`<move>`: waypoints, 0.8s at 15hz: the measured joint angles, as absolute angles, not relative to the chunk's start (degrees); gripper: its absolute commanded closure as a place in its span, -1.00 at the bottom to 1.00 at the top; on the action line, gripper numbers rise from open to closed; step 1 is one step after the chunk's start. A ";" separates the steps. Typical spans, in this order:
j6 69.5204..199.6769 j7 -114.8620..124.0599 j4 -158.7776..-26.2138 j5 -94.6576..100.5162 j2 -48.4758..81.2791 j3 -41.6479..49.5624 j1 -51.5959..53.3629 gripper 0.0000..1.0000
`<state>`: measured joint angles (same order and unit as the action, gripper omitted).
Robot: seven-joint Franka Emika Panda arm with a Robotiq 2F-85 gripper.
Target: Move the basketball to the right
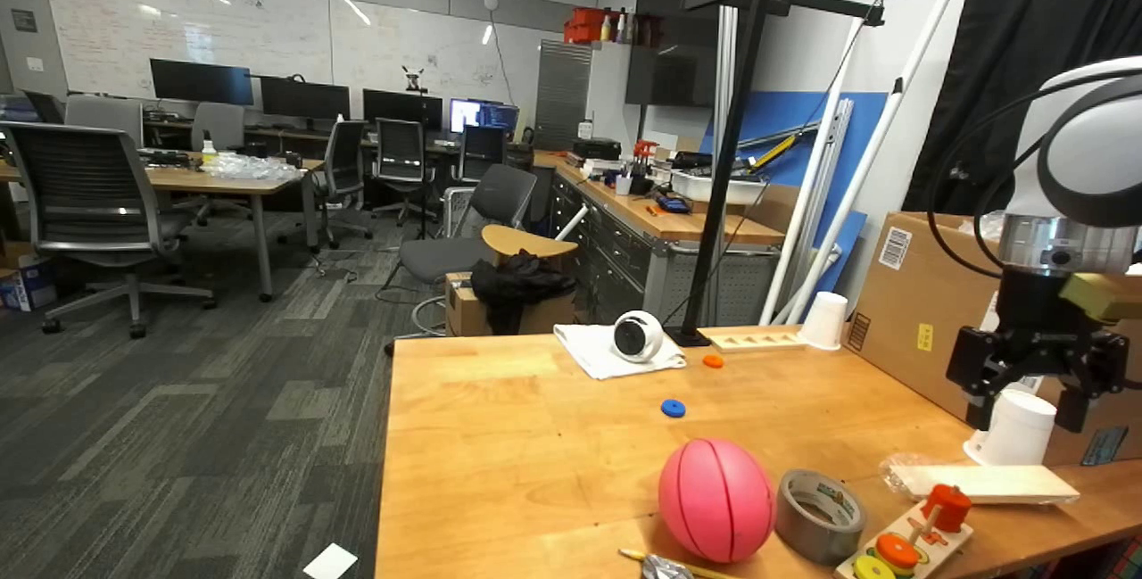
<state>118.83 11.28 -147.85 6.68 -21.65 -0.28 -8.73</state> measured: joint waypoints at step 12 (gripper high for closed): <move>118.80 11.29 -148.59 6.68 -21.69 -0.60 -7.43 -1.00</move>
<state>118.80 11.29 -148.59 6.68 -21.69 -0.60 -7.43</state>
